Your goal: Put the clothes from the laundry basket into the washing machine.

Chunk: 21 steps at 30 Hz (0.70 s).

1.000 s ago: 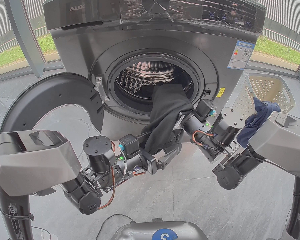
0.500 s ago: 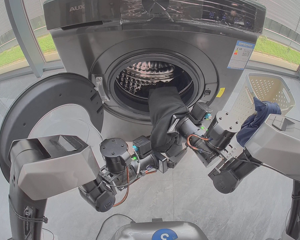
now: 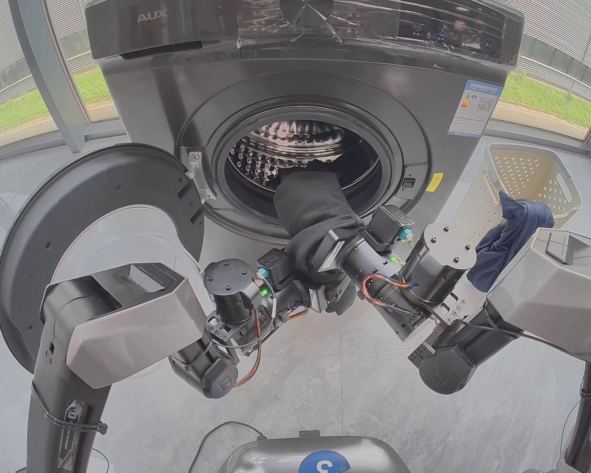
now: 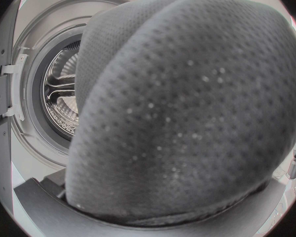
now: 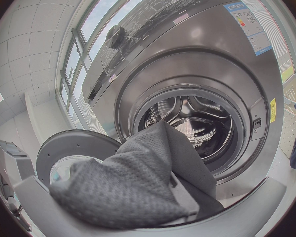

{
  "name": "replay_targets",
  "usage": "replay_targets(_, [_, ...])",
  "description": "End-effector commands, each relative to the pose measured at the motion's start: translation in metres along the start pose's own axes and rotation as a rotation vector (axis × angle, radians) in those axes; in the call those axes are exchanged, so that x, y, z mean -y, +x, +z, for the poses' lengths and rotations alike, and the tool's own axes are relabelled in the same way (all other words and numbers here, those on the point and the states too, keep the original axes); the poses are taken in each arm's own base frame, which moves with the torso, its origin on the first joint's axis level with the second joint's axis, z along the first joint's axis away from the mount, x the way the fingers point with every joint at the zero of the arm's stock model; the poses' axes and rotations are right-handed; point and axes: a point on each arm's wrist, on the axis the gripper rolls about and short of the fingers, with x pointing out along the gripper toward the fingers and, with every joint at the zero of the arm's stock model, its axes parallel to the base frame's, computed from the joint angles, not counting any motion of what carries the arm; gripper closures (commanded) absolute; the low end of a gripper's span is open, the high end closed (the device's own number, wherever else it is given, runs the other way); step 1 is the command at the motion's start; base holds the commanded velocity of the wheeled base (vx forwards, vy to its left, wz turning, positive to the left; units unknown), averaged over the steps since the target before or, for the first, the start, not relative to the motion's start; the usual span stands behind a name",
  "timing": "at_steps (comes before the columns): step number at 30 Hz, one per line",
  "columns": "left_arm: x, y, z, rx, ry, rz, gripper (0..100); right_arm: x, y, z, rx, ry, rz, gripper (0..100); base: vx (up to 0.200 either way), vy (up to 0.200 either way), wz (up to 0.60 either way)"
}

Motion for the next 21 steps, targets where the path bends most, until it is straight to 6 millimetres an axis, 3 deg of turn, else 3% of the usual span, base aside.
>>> replay_targets(1, [-0.002, 0.002, -0.002, 0.005, 0.0, 0.005, 0, -0.003, -0.001, 0.003, 0.012, 0.004, 0.008, 100, 0.0, 0.0, 0.0])
replay_targets(4, [-0.002, 0.003, -0.001, 0.012, 0.001, 0.022, 0, -0.003, -0.001, 0.003, 0.012, 0.005, 0.008, 100, 0.0, 0.0, 0.0])
replay_targets(5, [-0.002, 0.002, -0.001, 0.011, 0.0, 0.023, 100, -0.003, -0.001, 0.003, 0.012, 0.005, 0.008, 100, 0.0, 0.0, 0.0])
replay_targets(12, [-0.005, 0.002, 0.004, 0.024, -0.01, 0.037, 100, 0.002, -0.002, 0.003, 0.009, 0.007, -0.004, 100, 0.0, 0.0, 0.0])
replay_targets(21, [-0.017, -0.006, 0.043, 0.098, -0.013, 0.091, 100, 0.041, -0.005, 0.009, 0.003, -0.015, -0.098, 100, 0.0, 0.0, 0.0])
